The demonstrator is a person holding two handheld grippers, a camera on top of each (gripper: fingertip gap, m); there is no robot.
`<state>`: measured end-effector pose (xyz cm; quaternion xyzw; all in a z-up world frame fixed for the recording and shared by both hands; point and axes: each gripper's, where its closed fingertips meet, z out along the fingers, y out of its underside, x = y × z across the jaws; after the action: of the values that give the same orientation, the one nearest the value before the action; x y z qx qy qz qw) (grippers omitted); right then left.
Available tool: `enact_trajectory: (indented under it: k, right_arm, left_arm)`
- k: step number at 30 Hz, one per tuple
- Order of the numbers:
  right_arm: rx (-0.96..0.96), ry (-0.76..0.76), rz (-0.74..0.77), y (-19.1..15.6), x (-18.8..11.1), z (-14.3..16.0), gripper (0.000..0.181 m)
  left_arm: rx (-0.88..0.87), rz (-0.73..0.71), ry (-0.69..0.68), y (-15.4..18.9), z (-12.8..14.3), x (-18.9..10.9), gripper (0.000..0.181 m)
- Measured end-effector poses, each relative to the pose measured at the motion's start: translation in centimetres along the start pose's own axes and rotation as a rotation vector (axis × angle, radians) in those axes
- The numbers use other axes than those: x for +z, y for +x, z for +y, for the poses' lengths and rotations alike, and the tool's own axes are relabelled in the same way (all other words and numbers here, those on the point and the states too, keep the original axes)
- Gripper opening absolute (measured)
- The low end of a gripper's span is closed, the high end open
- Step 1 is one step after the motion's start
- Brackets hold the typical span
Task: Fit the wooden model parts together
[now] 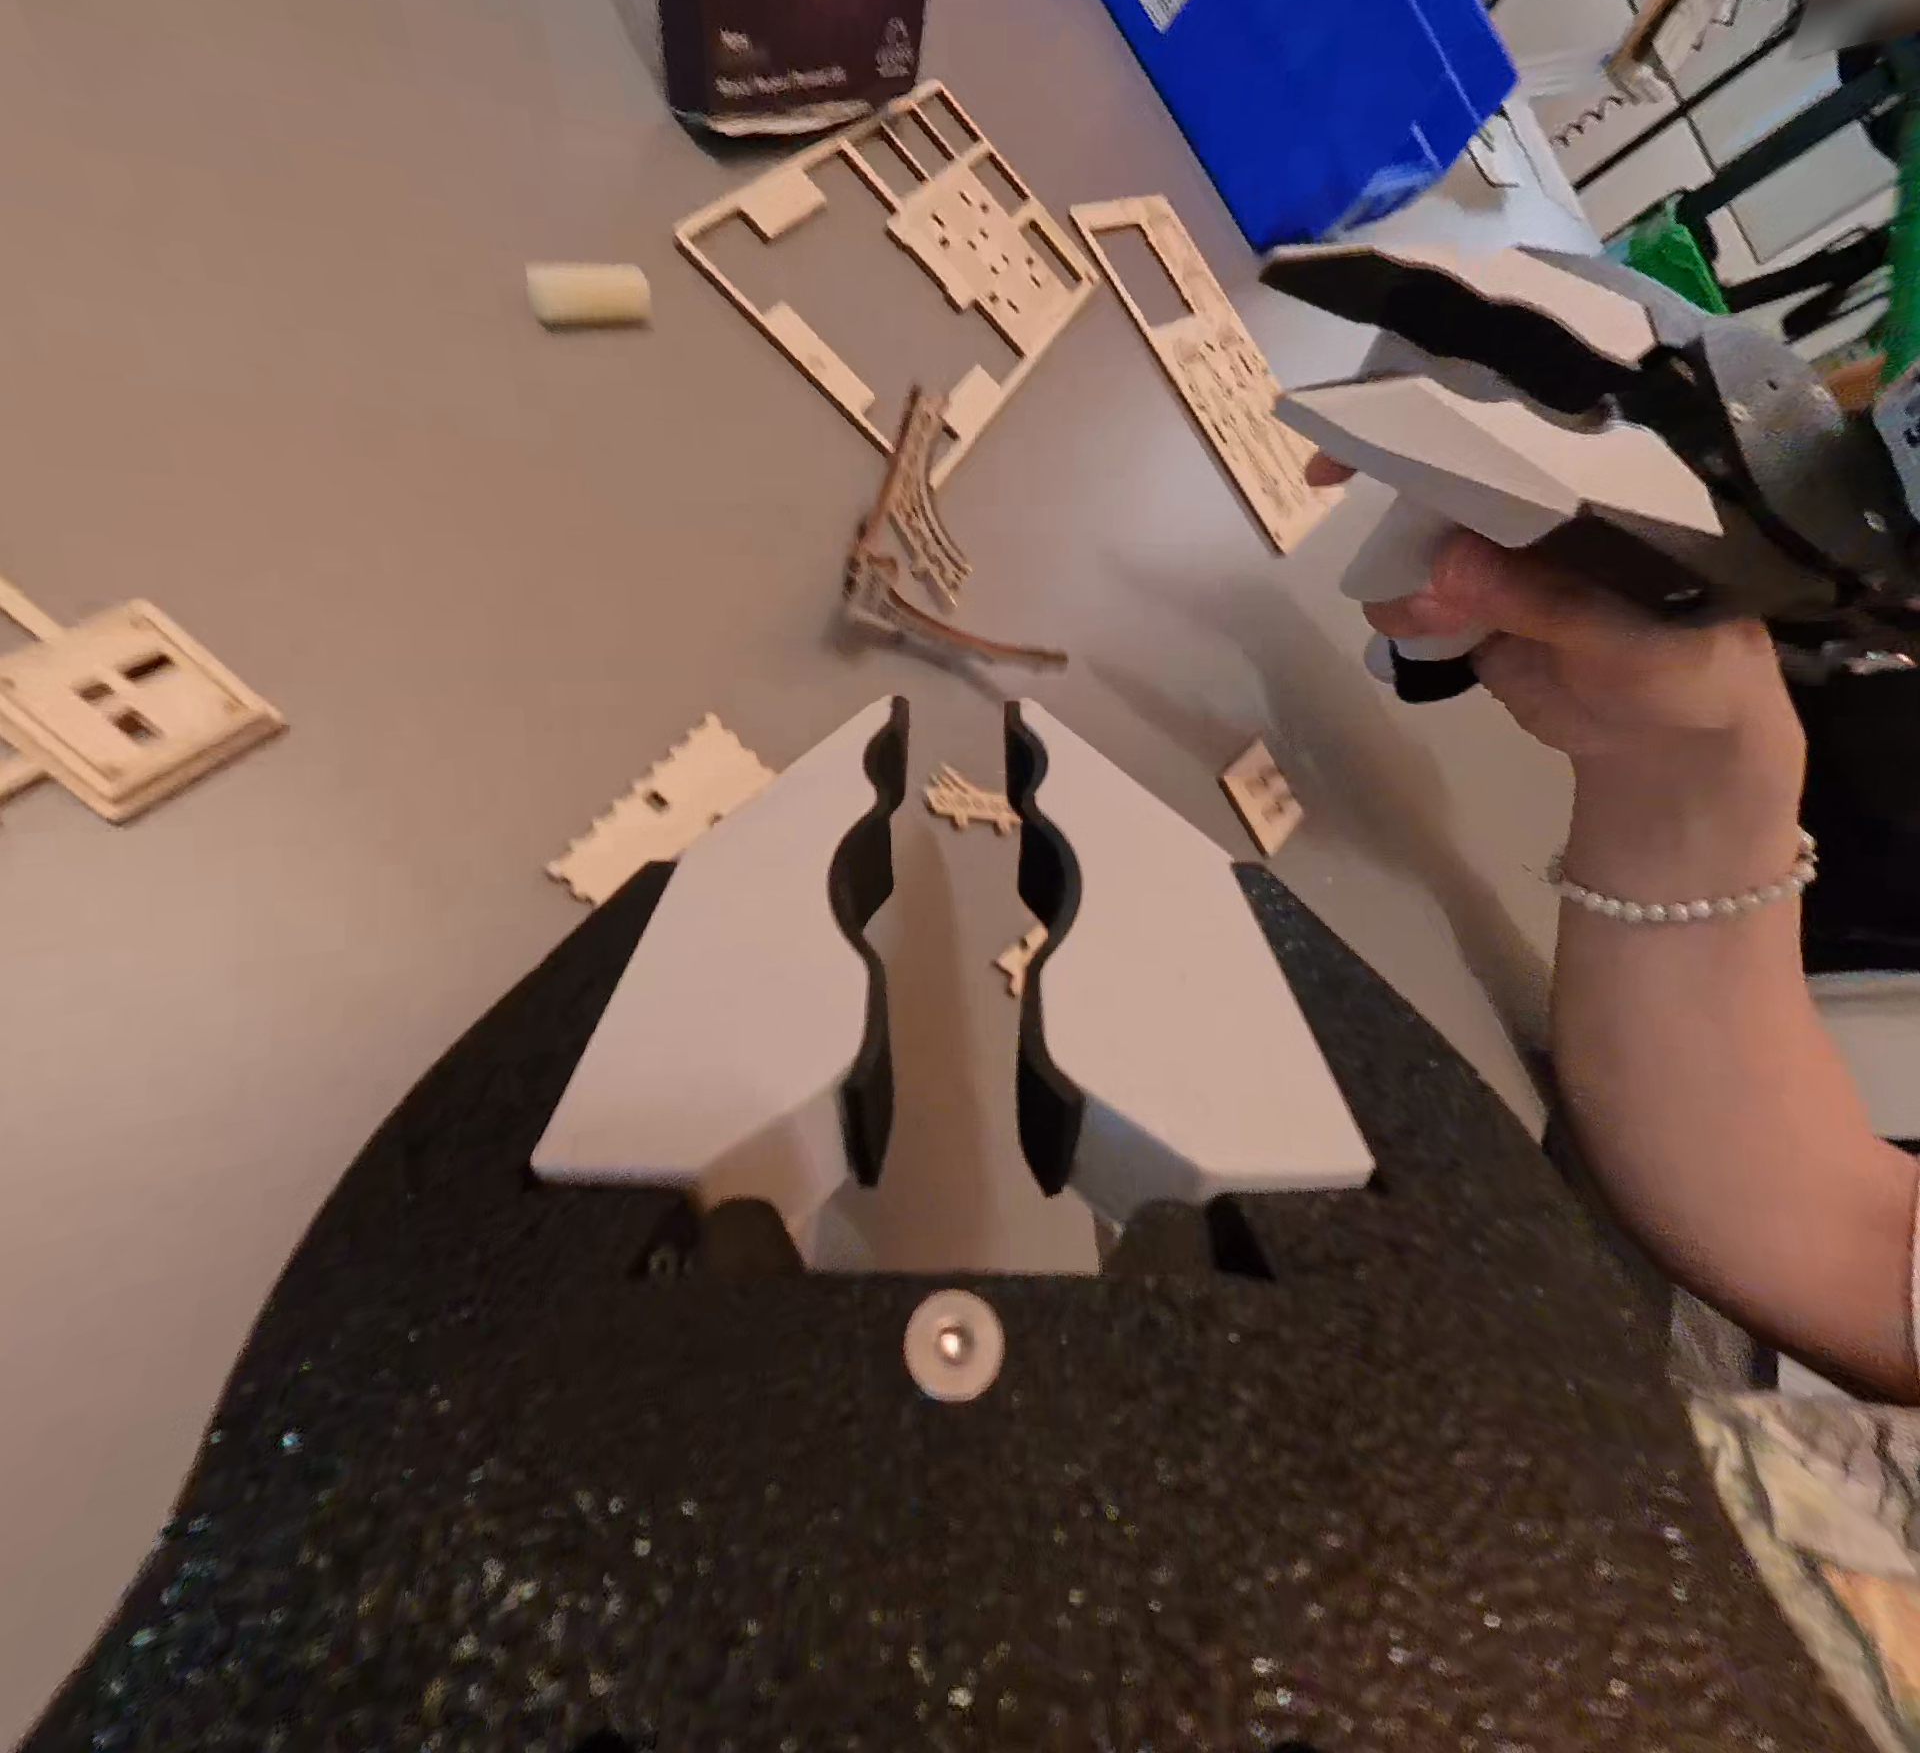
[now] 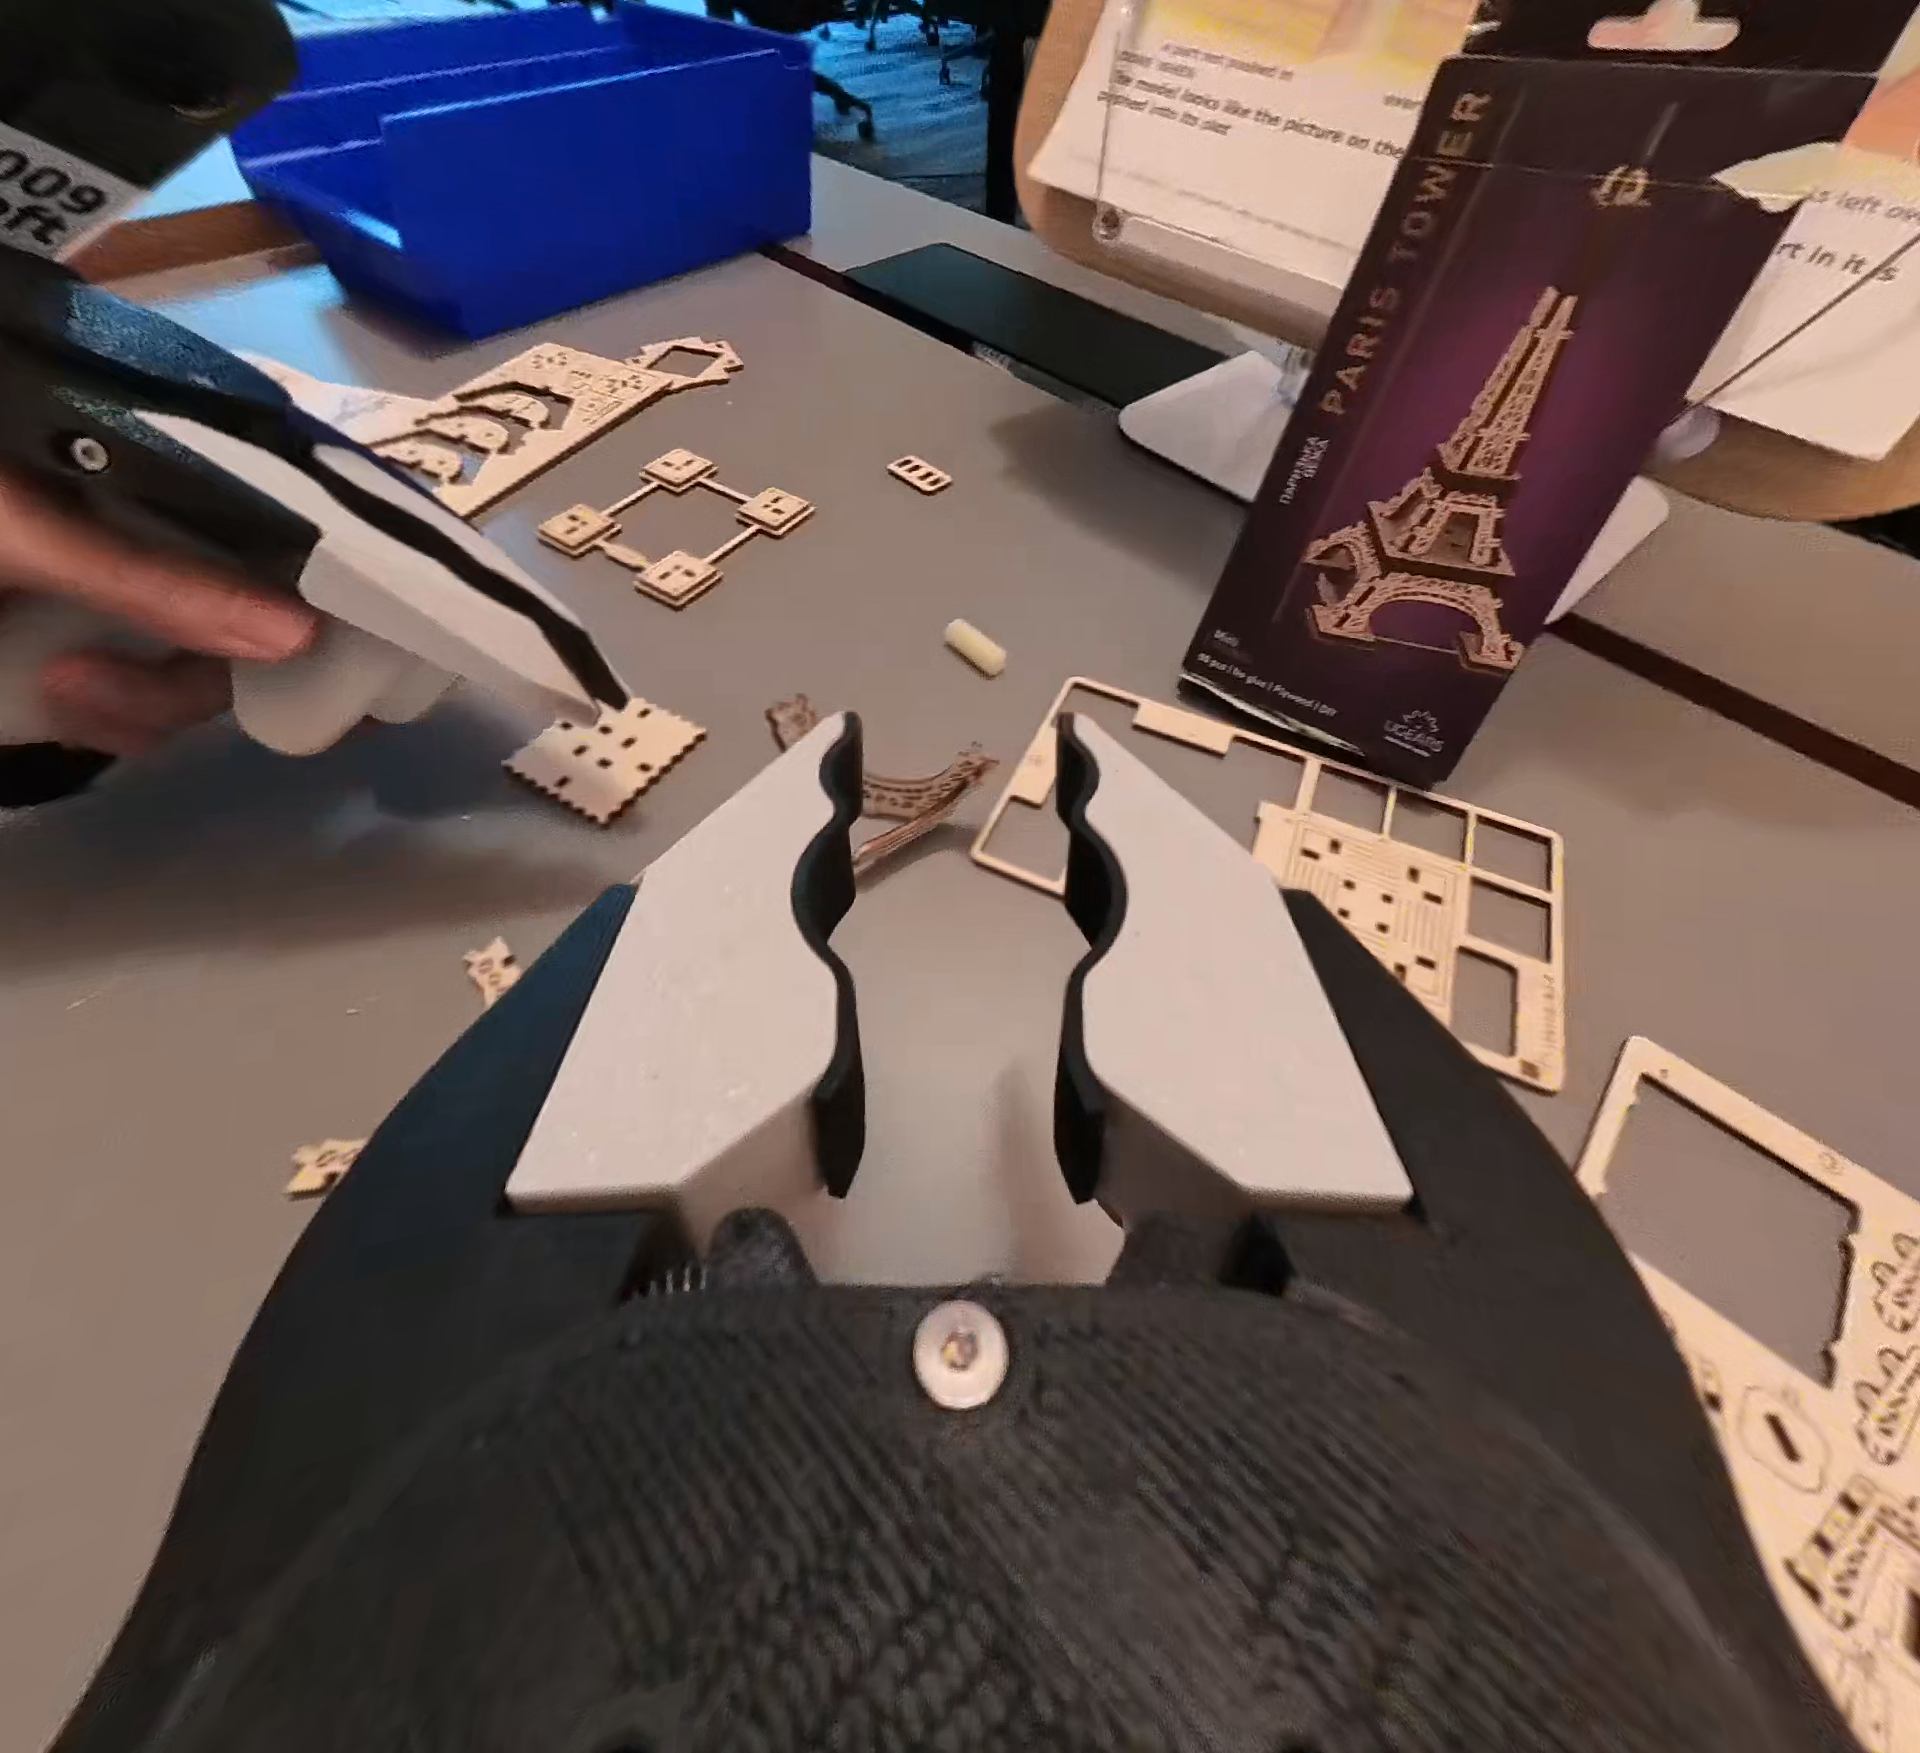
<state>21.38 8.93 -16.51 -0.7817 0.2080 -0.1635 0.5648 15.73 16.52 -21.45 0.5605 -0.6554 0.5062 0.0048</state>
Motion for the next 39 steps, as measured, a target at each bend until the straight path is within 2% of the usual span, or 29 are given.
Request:
enact_trajectory:
  k: [3, 9, 12, 20, 25, 28, 33, 35, 39]
  right_arm:
    - [-0.038, 0.003, 0.006, 0.4, 0.4, 0.4, 0.030]
    - [-0.162, -0.050, 0.198, 2.7, 0.1, 3.3, 0.026]
    - [-0.186, -0.080, 0.213, 2.9, -0.1, 4.1, 0.026]
    - [-0.129, -0.042, 0.203, 2.9, -0.3, 3.8, 0.025]
    - [-0.100, -0.017, 0.194, 3.1, -0.7, 3.6, 0.025]
    - [-0.052, 0.027, 0.150, 2.6, -0.8, 3.0, 0.026]
    - [0.049, 0.117, 0.010, 0.8, -1.1, 1.6, 0.029]
    - [0.098, 0.114, -0.085, -0.5, -0.9, 1.7, 0.033]
    - [0.199, 0.150, -0.216, -2.6, -0.8, 1.0, 0.038]
  left_arm:
    - [-0.031, -0.012, -0.038, -0.6, -1.0, 1.0, 0.019]
    - [0.026, -0.076, -0.136, -0.7, -0.5, 4.0, 0.019]
    - [0.019, -0.125, -0.133, -1.4, -0.3, 4.9, 0.019]
    - [0.039, -0.187, -0.111, -2.3, -0.6, 6.1, 0.015]
    - [0.078, -0.091, -0.122, -0.9, -0.5, 6.1, 0.012]
    - [0.054, -0.028, -0.109, -0.4, -0.6, 5.8, 0.012]
    - [-0.002, 0.236, 0.002, 2.8, -2.2, 3.8, 0.012]
    - [0.079, 0.262, 0.059, 3.4, -2.8, 2.8, 0.012]
    - [0.425, 0.112, 0.203, 3.2, -3.8, 1.1, 0.012]
